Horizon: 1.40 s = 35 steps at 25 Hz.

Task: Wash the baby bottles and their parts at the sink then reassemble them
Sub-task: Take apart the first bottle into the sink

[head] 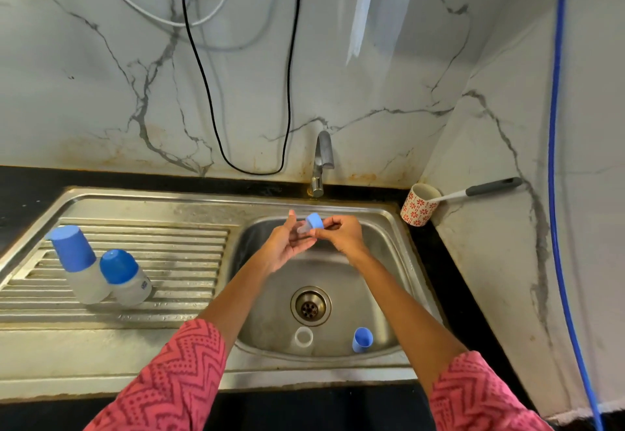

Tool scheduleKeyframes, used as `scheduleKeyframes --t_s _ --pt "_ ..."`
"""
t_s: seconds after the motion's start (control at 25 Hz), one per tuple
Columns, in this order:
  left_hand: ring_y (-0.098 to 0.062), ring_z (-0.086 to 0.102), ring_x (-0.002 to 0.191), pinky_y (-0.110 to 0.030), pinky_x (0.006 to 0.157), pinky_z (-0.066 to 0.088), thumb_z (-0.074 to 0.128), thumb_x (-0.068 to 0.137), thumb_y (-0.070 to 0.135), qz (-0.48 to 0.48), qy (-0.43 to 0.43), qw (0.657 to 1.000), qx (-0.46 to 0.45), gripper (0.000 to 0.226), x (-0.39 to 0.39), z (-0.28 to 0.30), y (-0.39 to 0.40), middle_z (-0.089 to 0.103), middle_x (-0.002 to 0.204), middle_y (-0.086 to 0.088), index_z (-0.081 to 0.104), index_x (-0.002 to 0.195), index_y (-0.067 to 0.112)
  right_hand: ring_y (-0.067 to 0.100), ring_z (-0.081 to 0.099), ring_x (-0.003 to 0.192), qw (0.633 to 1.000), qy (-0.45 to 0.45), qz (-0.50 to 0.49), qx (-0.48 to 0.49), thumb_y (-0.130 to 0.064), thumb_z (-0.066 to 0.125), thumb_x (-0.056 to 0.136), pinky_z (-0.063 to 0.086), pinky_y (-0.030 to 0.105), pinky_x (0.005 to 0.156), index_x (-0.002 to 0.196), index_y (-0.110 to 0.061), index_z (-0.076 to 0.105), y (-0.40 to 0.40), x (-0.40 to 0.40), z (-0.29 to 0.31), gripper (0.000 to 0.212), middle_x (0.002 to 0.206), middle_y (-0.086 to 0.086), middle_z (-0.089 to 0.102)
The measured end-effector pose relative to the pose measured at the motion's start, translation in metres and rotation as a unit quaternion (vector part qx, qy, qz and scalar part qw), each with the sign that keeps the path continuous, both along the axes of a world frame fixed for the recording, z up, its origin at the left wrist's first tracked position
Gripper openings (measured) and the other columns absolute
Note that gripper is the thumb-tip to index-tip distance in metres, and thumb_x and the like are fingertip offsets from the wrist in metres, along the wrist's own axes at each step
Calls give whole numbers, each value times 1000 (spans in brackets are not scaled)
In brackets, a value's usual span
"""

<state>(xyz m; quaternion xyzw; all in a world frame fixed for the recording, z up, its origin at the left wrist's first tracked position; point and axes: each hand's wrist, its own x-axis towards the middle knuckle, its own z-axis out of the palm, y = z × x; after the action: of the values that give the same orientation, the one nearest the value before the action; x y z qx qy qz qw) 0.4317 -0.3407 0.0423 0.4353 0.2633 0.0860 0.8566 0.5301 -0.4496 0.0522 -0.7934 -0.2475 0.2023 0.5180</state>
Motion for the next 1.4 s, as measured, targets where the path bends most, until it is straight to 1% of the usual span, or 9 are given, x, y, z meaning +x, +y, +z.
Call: scheduleKeyframes --t_s 0.12,0.2,0.28,0.48,0.72,0.84,1.12,1.24,1.4 --pt "-22 64 94 -36 96 47 49 96 15 10 -26 999 34 30 -6 19 13 61 114 -20 52 120 -2 7 58 74 997 -59 42 -15 -5 76 76 43 5 62 99 0 71 12 -5 18 24 91 6 68" --pt "-20 63 90 -37 98 44 47 96 9 6 -37 998 43 26 -11 30 21 60 110 -19 52 119 -4 12 62 80 995 -73 60 -14 -7 74 78 49 14 71 99 -2 72 20 -8 27 22 93 9 70" --pt "-20 62 89 -37 96 45 45 97 8 1 -42 998 48 29 -13 38 27 62 105 -16 50 122 -7 17 65 83 996 -61 66 3 -8 74 79 55 26 78 99 -3 71 25 -11 35 20 90 10 69" --pt "-19 64 92 -26 83 55 52 94 7 -31 -61 990 121 35 -16 46 41 64 103 -13 48 126 -6 20 65 91 996 -1 54 76 -9 70 83 59 32 78 111 -9 61 33 -16 48 29 98 8 65" --pt "-19 65 92 -20 74 57 57 91 4 9 -82 975 206 36 -19 46 49 60 114 -21 51 125 -4 23 67 86 994 -87 56 46 -3 68 83 57 29 80 110 2 65 38 -16 54 27 97 16 69" --pt "-22 65 94 -26 77 58 59 89 4 9 -71 980 188 32 -18 46 53 59 119 -23 53 120 -3 14 60 73 984 -161 71 -7 -2 68 80 52 18 70 101 0 67 41 -19 59 21 85 8 66" --pt "-28 60 106 -35 85 53 47 96 5 -41 -53 984 166 33 -20 57 57 56 122 -19 49 128 1 14 60 77 980 -164 110 -17 -8 73 77 51 19 71 99 -3 66 40 -25 63 23 88 7 66" --pt "-23 65 93 -30 78 58 53 92 2 -25 -58 984 168 31 -20 57 55 59 115 -20 53 123 0 11 60 76 981 -180 78 -5 -14 80 73 50 14 69 99 -4 66 42 -30 62 30 90 6 67" --pt "-18 66 87 -23 77 57 57 88 -1 -33 -81 971 220 30 -25 56 62 67 97 -11 58 118 -5 16 62 81 979 -195 60 13 0 78 71 48 9 70 99 2 69 41 -29 61 29 95 16 70"
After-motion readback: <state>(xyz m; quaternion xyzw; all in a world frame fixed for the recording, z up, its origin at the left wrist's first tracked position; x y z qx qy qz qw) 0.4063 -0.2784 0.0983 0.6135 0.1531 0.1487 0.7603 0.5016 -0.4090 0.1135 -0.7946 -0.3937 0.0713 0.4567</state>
